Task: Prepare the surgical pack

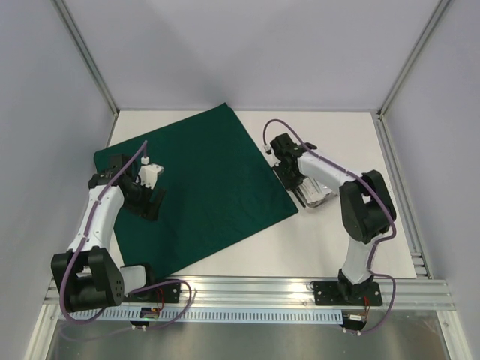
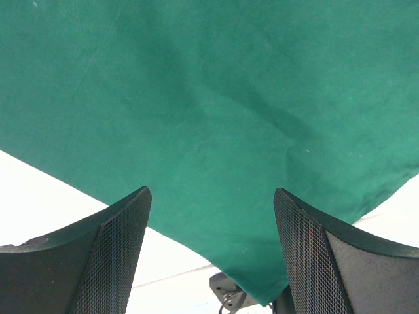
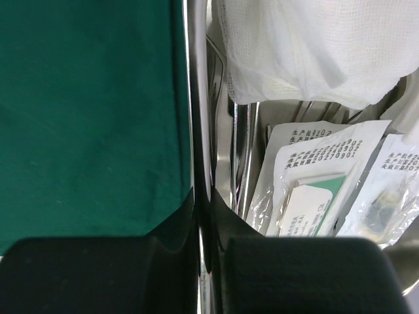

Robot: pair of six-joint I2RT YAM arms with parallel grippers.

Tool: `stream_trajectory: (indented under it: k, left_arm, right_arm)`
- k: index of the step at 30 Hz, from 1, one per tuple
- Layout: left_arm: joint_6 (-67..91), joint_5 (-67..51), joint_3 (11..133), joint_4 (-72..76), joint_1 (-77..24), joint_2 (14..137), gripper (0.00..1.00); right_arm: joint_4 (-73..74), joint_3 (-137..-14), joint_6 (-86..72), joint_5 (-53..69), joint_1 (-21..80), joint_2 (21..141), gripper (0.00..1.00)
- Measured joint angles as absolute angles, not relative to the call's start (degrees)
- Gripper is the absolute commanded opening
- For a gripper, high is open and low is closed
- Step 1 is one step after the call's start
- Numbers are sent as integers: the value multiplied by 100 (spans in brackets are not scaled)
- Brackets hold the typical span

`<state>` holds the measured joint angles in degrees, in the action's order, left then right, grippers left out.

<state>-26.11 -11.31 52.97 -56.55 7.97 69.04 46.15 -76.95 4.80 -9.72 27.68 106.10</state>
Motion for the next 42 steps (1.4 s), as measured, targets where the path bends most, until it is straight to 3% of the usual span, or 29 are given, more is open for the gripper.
stream_trajectory:
  k: [14,27,30,31,34,37,42]
  left_arm:
    - [-2587,-526,4965,-5063,856,7679,86]
    - [-2888,-550,4967,-4880,2652,7854,86]
    - [-3048,-655,4984,-4884,3197,8034,86]
    - [-3094,-659,4989,-4884,3319,8090,86]
    - [-3236,-714,4991,-4904,3422,8152,86]
    - [-3336,-854,4991,-4954,3417,8132,86]
    - [-3400,-1186,5037,-5201,3417,8036,80]
  right_arm:
    - [5266,-10698,646,-989,4401,12783,0]
    - [5610,-12916,1468,-648,6121,14289,4]
    - [5457,-12980,1619,-543,6399,14339,17]
    - [5358,-12984,1653,-530,6488,14341,27]
    - [5004,-13152,1754,-449,6681,14370,43]
    - [4724,-13288,1761,-401,6840,14372,53]
    - [4364,-13305,1712,-379,6884,14352,58]
